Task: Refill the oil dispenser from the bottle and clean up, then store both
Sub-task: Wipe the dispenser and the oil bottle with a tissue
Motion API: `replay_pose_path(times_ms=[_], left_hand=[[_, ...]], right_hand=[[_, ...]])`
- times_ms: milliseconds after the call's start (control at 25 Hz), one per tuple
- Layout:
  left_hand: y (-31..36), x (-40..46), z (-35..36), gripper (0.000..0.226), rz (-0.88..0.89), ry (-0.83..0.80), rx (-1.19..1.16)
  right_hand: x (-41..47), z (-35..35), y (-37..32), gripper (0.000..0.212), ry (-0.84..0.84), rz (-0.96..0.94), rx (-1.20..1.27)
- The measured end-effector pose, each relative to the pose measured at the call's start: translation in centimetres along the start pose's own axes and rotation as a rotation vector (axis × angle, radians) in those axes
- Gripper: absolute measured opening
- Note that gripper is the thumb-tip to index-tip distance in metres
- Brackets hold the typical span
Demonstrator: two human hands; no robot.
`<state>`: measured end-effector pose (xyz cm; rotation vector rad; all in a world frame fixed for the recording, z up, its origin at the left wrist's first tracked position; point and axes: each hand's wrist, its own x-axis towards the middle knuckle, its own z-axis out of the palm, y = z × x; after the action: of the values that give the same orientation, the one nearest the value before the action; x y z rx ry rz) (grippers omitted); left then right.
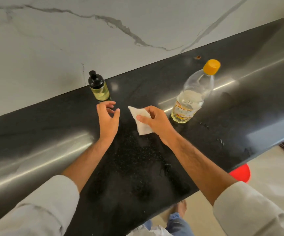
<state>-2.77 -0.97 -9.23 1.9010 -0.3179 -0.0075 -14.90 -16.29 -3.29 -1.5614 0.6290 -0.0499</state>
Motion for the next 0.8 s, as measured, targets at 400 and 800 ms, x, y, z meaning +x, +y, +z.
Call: replay_pose_path(times_ms=[400, 800], left_hand=[[10.8, -3.4, 9.7, 0.065, -0.013, -0.643, -0.129], [13.6, -4.9, 16.7, 0.089, -0.036, -0.516, -0.115]], right_hand=[[-9.4, -10.3, 2.8, 0.019, -0.017, 0.123, 0.351], [-12.8, -22.0, 0.0, 0.024, 0.026, 0.139, 0.650]])
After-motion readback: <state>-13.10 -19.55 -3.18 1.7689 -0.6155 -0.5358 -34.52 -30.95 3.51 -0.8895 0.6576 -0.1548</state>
